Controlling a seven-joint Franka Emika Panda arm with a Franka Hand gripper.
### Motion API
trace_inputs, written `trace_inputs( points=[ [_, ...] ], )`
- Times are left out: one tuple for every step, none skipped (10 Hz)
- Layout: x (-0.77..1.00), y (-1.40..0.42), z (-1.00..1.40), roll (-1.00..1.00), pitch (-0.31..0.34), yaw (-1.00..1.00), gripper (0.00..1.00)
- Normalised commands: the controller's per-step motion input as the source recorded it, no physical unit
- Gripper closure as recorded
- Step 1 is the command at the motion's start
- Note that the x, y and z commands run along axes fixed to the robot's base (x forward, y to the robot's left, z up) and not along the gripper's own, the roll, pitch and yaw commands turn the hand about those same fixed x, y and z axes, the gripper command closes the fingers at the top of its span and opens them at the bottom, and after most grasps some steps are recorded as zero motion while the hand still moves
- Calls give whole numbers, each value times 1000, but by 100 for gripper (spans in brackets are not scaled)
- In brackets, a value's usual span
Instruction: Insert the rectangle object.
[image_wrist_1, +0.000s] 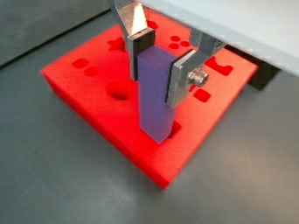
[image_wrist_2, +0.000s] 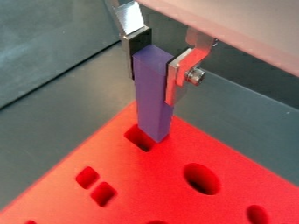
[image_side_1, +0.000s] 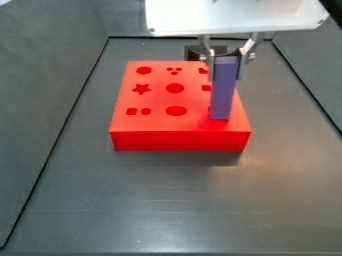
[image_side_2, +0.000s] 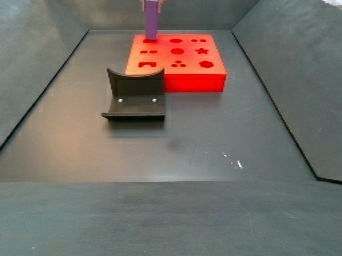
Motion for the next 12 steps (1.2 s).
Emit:
trace_inputs(
  points=[
    [574, 0, 0, 331, -47, -191, 100],
    [63, 0, -171, 201, 0, 0, 100],
    [40, 74, -269, 0, -6, 126, 100],
    [3, 34, -306, 83, 0, 177, 100],
    [0, 203, -234, 0, 0, 223, 100],
    [-103, 106, -94, 0, 34, 183, 100],
    [-360, 0, -86, 187, 70, 51, 100],
    [-383, 6, -40, 237, 107, 0, 100],
    [-223, -34, 0, 234, 133, 0, 100],
    [-26, -194, 0, 216, 94, 23, 100],
    [49, -246, 0, 259, 101, 134, 100],
    [357, -226, 0, 350, 154, 294, 100]
  ],
)
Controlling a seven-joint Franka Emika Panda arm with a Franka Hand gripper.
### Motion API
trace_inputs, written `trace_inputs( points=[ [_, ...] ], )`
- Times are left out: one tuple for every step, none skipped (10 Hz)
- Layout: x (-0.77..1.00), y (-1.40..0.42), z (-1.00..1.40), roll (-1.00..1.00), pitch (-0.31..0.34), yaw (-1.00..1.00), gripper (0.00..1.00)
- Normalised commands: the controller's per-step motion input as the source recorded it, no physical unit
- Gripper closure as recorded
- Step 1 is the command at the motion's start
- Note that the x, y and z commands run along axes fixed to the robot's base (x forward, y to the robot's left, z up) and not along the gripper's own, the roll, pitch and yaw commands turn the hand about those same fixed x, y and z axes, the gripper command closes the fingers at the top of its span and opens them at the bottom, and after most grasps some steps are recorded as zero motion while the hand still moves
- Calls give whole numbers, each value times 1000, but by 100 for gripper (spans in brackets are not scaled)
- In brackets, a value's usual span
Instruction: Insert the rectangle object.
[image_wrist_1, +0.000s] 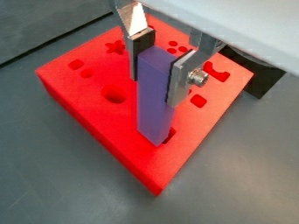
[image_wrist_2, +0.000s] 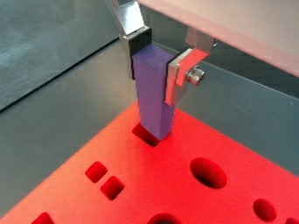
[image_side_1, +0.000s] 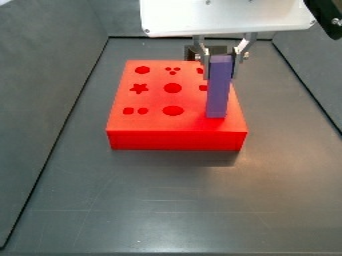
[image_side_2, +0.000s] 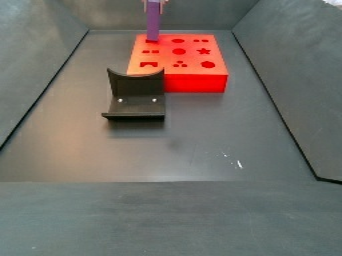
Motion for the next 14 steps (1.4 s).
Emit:
trace_inputs(
  points=[
    [309, -106, -31, 391, 156, 320, 100],
    [131, 0, 0, 334, 176, 237, 100],
    [77, 200, 0, 266, 196, 197, 100],
    [17, 66, 0, 167, 167, 117, 100],
    [0, 11, -51, 187, 131, 86, 100],
    [-34, 0, -86, 109, 46, 0, 100],
    [0, -14, -140, 86, 4, 0, 100],
    [126, -129, -251, 49, 0, 0, 100],
    [183, -149, -334, 63, 0, 0, 100],
    [254, -146, -560, 86, -7, 0, 100],
    [454, -174, -717, 69, -21, -20, 100],
    [451, -146, -723, 67, -43, 0, 100],
    [229, -20, -569, 147, 0, 0, 100],
    [0, 0, -563, 130, -6, 0, 100]
  ],
)
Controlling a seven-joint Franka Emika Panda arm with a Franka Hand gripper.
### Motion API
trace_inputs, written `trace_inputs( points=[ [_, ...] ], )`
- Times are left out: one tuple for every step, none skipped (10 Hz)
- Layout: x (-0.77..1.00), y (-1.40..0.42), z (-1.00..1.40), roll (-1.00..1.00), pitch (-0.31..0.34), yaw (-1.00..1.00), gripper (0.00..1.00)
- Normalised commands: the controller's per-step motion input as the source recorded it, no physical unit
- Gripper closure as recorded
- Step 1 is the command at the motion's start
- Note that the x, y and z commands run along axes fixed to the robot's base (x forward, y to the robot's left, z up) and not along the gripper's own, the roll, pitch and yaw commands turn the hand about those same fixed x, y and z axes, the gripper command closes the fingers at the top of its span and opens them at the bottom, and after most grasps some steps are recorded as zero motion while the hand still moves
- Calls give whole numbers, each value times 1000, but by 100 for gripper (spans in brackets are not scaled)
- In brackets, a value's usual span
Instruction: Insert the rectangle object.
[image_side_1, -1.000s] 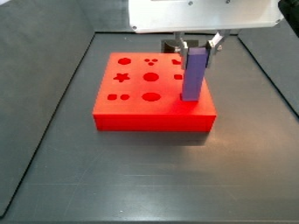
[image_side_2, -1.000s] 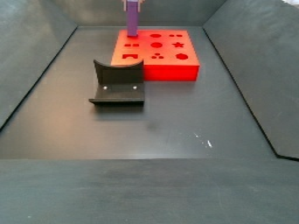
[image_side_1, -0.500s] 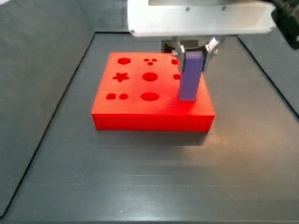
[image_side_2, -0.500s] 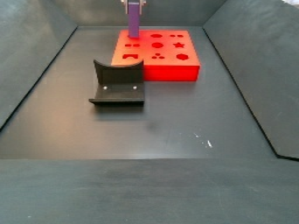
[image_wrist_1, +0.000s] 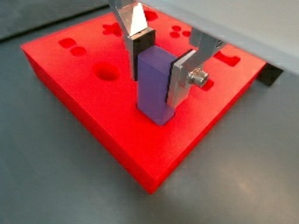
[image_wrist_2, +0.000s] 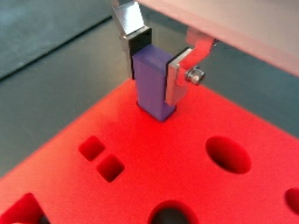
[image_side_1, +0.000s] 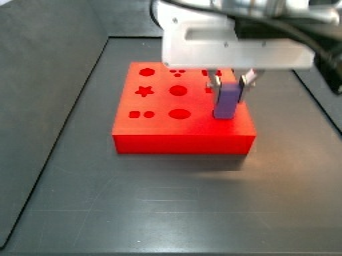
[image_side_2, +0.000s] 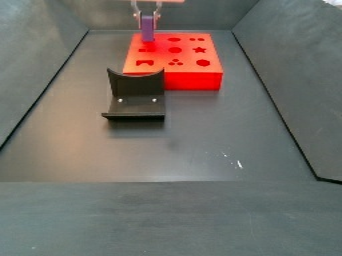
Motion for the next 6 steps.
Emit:
trace_inputs(
  points=[
    [-14, 94, -671, 0, -63, 0, 100],
    [-63, 180, -777, -116, -119, 0, 100],
    [-63, 114, -603, -139, -197, 0, 100],
    [0, 109, -469, -177, -230, -6, 100],
    [43, 0, -126, -73, -83, -9, 100],
    [0, 0, 0, 0, 0, 0, 100]
  ],
)
